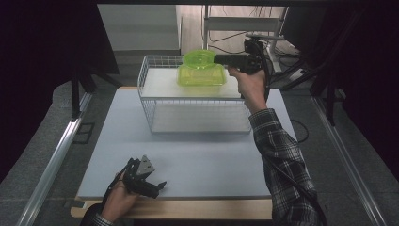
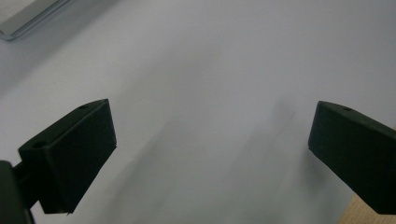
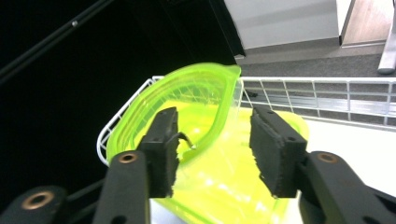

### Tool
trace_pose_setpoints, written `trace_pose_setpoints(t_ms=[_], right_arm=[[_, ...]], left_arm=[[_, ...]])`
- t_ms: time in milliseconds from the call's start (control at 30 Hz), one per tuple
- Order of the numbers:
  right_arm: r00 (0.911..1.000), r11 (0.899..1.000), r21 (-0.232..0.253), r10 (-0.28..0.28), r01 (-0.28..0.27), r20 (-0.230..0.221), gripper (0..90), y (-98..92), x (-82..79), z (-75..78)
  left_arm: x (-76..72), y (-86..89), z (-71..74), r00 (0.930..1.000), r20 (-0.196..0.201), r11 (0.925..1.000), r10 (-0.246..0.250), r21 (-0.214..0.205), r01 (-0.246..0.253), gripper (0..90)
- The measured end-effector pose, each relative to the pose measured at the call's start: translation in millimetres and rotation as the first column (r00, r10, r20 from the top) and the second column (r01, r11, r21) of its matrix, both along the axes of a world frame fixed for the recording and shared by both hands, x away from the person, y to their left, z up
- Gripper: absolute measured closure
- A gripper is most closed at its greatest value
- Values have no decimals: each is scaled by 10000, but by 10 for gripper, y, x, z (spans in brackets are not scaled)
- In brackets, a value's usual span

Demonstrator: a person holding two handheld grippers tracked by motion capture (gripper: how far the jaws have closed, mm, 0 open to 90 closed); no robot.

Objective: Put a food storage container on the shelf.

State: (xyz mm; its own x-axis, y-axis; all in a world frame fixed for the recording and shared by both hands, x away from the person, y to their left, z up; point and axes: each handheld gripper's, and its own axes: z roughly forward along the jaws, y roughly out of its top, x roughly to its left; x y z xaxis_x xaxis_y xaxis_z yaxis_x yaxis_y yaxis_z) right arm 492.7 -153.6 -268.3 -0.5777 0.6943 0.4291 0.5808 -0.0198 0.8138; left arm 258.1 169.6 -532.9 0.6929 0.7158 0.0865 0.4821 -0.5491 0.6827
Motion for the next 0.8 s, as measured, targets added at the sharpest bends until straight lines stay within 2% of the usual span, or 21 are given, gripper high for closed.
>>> trace_pose_setpoints(t_ms=[167, 333, 567, 733, 800], right_arm=[[9994, 9995, -115, 299, -297, 169, 421, -58, -106, -26], [9973, 9967, -461, 675, -662, 284, 364, -90, -213, -76], [9931, 9923, -688, 1067, -1033, 485, 291, -127, -370, -161], [9882, 9858, -1057, 1377, -1302, 672, 242, -141, -541, -283], [9850, 9833, -1126, 1527, -1433, 798, 216, -157, -628, -379]], left_arm=[[1, 7, 8, 10000, 53, 10000, 47, -65, -46, 7], [0, 17, 19, 9999, 87, 9998, 97, -198, -95, 4], [1, 18, 17, 9999, 85, 9999, 65, -126, -64, 4], [0, 17, 17, 9999, 91, 9999, 62, -108, -61, 4], [0, 15, 14, 9999, 114, 9999, 65, -110, -64, 4]])
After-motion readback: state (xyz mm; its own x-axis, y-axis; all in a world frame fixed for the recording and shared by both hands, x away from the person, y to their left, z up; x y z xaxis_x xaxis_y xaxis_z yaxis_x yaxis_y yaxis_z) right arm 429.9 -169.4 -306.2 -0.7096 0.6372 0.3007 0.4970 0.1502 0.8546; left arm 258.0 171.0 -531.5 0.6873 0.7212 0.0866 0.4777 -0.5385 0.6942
